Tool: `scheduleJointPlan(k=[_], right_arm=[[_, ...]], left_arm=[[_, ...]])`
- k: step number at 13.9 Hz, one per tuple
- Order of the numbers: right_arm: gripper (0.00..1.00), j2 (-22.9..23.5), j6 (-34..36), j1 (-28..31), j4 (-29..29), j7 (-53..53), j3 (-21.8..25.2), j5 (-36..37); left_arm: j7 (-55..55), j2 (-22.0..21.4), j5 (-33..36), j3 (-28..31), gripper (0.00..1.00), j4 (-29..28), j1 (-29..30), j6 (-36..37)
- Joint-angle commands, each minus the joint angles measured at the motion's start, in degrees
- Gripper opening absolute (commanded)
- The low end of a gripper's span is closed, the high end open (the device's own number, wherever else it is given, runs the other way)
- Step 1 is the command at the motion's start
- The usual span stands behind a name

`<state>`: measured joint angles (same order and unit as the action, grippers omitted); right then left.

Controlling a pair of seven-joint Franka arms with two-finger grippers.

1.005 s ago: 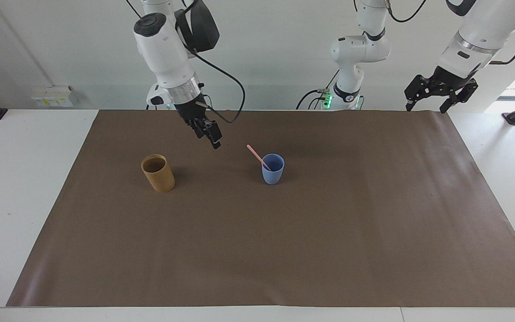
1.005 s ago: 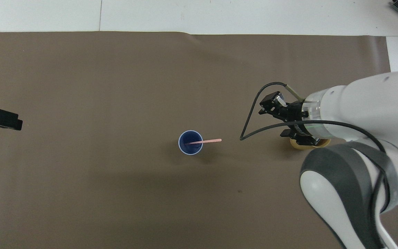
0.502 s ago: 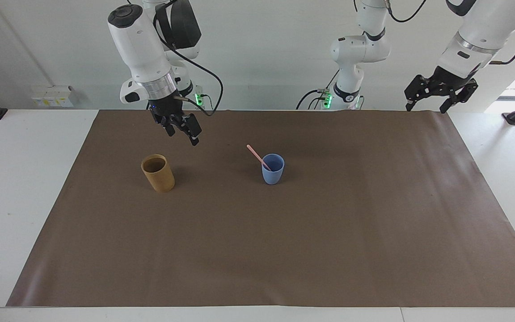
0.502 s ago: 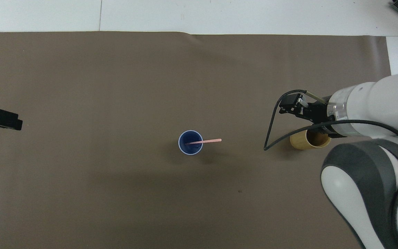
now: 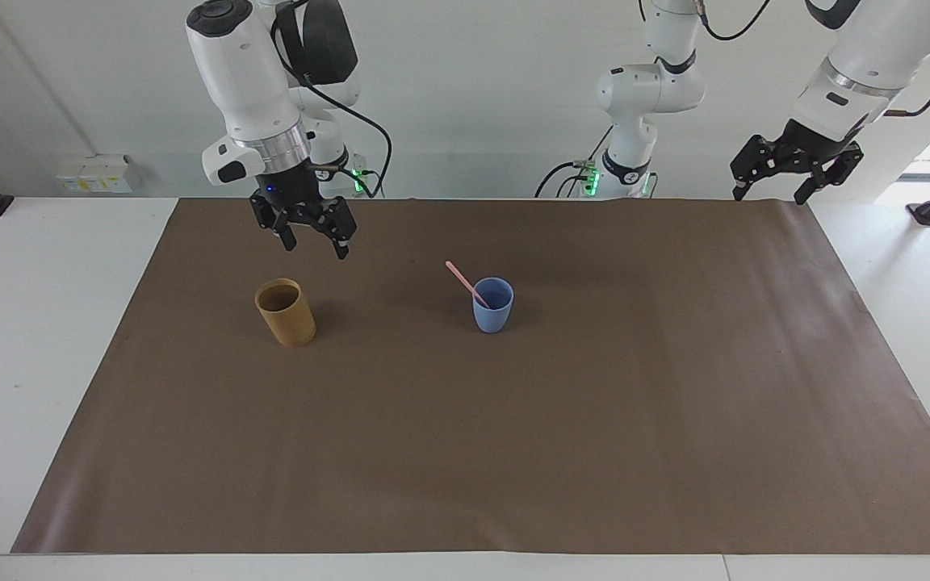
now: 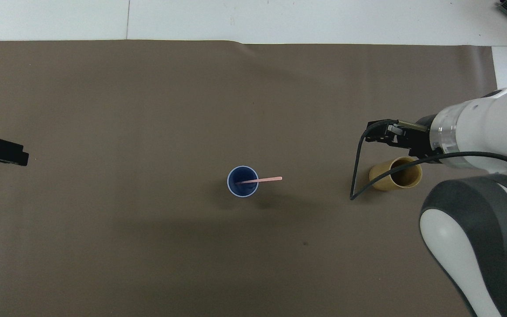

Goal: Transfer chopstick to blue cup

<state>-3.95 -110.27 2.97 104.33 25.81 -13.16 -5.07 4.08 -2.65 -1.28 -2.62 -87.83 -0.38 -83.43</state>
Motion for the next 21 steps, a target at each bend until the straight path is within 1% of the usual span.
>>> scheduleJointPlan(k=[1, 3, 4, 5, 6, 7, 8, 9, 10, 14, 16, 18, 21], right_arm=[[1.0, 1.22, 0.67, 2.39, -2.55, -4.71, -0.73, 1.72], [1.0, 0.43, 1.89, 2.92, -2.73, -7.26, -0.47, 2.61], [1.0, 0.86, 3.3, 1.27, -4.04, -7.7, 0.67, 2.78], [1.0, 1.13, 4.01, -2.75, -5.79, -7.79, 5.55, 3.91], [1.0, 1.13, 4.19, -8.18, -6.07, -7.97, 10.91, 4.88], [1.0, 1.13, 4.71, -11.72, -6.42, -7.97, 15.48, 5.76], [1.0, 1.22, 7.5, -12.89, -8.16, -8.41, 17.88, 6.12], [1.0, 1.74, 10.31, -12.37, -10.18, -9.72, 18.25, 6.04], [1.0, 2.27, 12.17, -12.2, -10.98, -11.47, 18.25, 6.04], [1.0, 1.93, 14.56, -10.79, -10.91, -13.42, 18.34, 5.25], [1.0, 2.27, 14.83, -8.51, -10.99, -13.42, 17.21, 4.72], [1.0, 2.28, 14.91, -5.09, -10.91, -13.42, 13.61, 4.28], [1.0, 2.19, 14.74, -4.64, -10.38, -13.68, 13.07, 4.45]], left_arm=[[-0.12, -0.25, -0.39, -0.28, 1.0, 0.47, 0.55, 0.64], [-0.04, -0.25, -0.39, -0.37, 1.0, 0.47, 0.55, 0.55], [-0.12, -0.25, -0.39, -0.37, 1.0, 0.47, 0.55, 0.64], [-0.12, -0.25, -0.39, -0.37, 1.0, 0.47, 0.55, 0.55], [-0.12, -0.25, -0.39, -0.28, 1.0, 0.47, 0.55, 0.55], [-0.04, -0.25, -0.39, -0.37, 1.0, 0.47, 0.55, 0.55], [-0.12, -0.25, -0.39, -0.37, 1.0, 0.47, 0.55, 0.55], [-0.12, -0.25, -0.39, -0.37, 1.0, 0.47, 0.55, 0.55], [-0.12, -0.25, -0.39, -0.37, 1.0, 0.47, 0.55, 0.55], [-0.12, -0.25, -0.39, -0.28, 1.0, 0.47, 0.55, 0.55], [-0.12, -0.25, -0.39, -0.37, 1.0, 0.38, 0.55, 0.64], [-0.04, -0.25, -0.39, -0.28, 1.0, 0.47, 0.55, 0.64], [-0.12, -0.25, -0.39, -0.28, 1.0, 0.47, 0.55, 0.55]])
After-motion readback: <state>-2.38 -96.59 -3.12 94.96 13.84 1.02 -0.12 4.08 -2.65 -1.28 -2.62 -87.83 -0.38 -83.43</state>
